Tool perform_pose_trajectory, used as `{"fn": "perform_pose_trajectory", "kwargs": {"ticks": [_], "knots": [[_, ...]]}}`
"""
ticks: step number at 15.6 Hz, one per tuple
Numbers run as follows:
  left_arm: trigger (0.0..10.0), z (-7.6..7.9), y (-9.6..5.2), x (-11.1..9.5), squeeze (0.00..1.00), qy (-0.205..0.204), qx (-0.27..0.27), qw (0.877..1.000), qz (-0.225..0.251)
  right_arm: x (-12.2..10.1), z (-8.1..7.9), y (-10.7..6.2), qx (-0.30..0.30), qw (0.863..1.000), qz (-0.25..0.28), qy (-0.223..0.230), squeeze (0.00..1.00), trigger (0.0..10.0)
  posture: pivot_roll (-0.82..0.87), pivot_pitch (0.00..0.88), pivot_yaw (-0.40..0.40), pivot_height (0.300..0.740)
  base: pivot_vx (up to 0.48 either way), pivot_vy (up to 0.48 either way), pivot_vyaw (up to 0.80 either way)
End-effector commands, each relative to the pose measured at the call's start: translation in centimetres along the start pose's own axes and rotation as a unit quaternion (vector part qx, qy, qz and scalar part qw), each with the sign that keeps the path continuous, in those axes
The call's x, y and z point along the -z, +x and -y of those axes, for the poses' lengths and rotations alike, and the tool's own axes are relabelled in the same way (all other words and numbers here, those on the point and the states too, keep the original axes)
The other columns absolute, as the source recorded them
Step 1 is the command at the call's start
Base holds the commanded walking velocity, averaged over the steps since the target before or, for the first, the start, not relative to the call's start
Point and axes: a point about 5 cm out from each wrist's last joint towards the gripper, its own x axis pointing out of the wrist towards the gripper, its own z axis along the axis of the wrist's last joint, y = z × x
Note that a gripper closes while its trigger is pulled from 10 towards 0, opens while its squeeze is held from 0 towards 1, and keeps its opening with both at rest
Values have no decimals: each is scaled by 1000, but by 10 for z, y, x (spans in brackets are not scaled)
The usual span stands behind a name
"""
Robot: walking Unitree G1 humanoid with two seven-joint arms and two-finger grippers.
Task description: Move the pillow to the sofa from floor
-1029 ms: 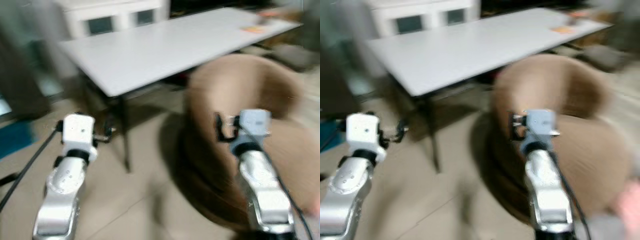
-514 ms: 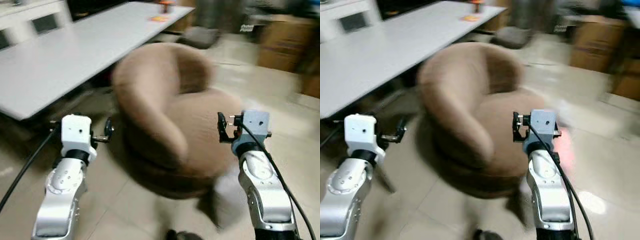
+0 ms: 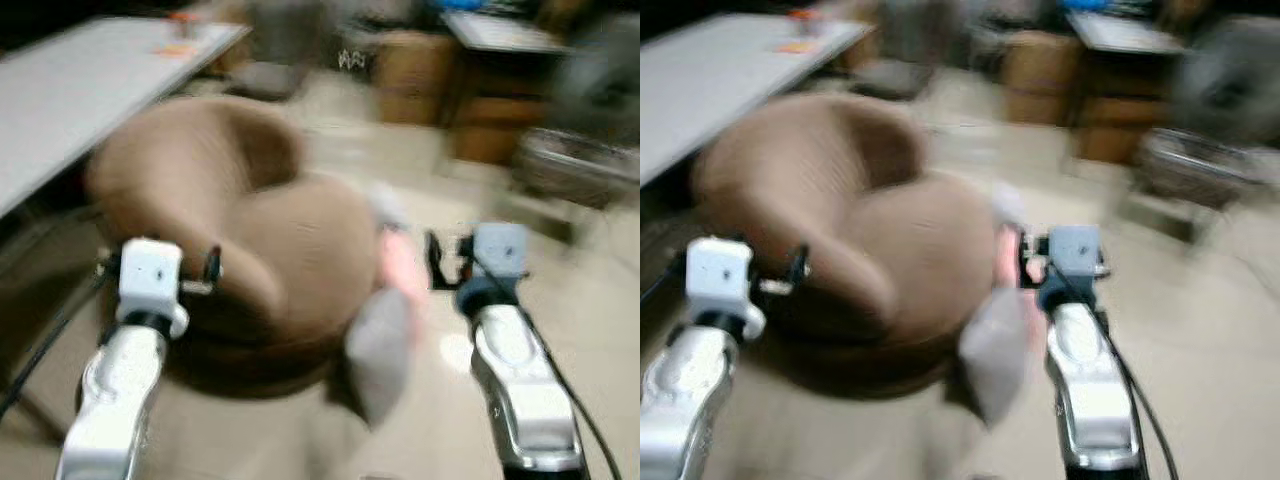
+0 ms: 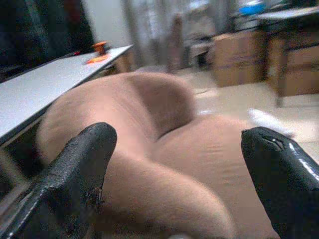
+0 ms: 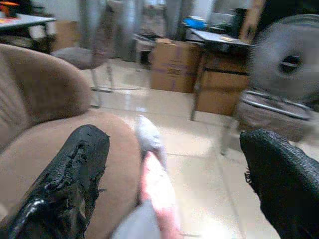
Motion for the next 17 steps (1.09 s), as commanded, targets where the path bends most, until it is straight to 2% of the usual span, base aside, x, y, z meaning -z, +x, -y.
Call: {"fn": "perform_pose_trajectory", "kwargs": {"ticks": [1, 3, 4, 6, 8, 9, 12, 16, 17], "knots": [[10000, 2, -1, -2, 0, 0, 7, 1000, 6, -2, 2, 1, -1, 1000, 2, 4, 0, 10000, -66, 0, 14, 740, 0, 0, -800], [10000, -8, -5, 2, 0, 1, 1, 1000, 8, -3, 4, 3, -7, 1000, 5, 0, 0, 10000, -66, 0, 11, 740, 313, 0, 0], [10000, -12, -6, 2, 0, 3, -2, 1000, 10, -4, 7, 4, 6, 1000, 12, -26, 0, 10000, -66, 0, 9, 740, 349, 0, 0], [10000, -15, -6, 2, 0, 6, -3, 1000, 12, -4, 12, 4, 4, 999, 24, -43, 0, 10000, -62, 0, 4, 740, 366, 0, 0], [10000, -15, -6, 1, 0, 7, -2, 1000, 15, -5, 18, 4, 44, 995, 42, -82, 0, 10000, -60, 0, 4, 740, 373, 0, 0], [10000, -13, -6, 1, 0, 7, 3, 1000, 17, -3, 21, 5, 64, 993, 43, -86, 0, 10000, -58, 0, 4, 740, 375, 0, 0], [10000, -6, -5, 0, 0, 3, 15, 1000, 26, 6, 15, 0, 31, 999, 7, 3, 0, 10000, -53, 0, -1, 740, 375, 0, -533], [10000, -2, -5, 1, 0, 7, 25, 999, 27, 9, 15, -4, 25, 999, 3, 24, 0, 10000, -59, 0, 4, 740, 374, 0, 0], [10000, -1, -5, 1, 0, 7, 28, 999, 27, 8, 15, -4, 23, 1000, 5, 21, 0, 10000, -59, 0, 4, 740, 371, 0, -800]]}}
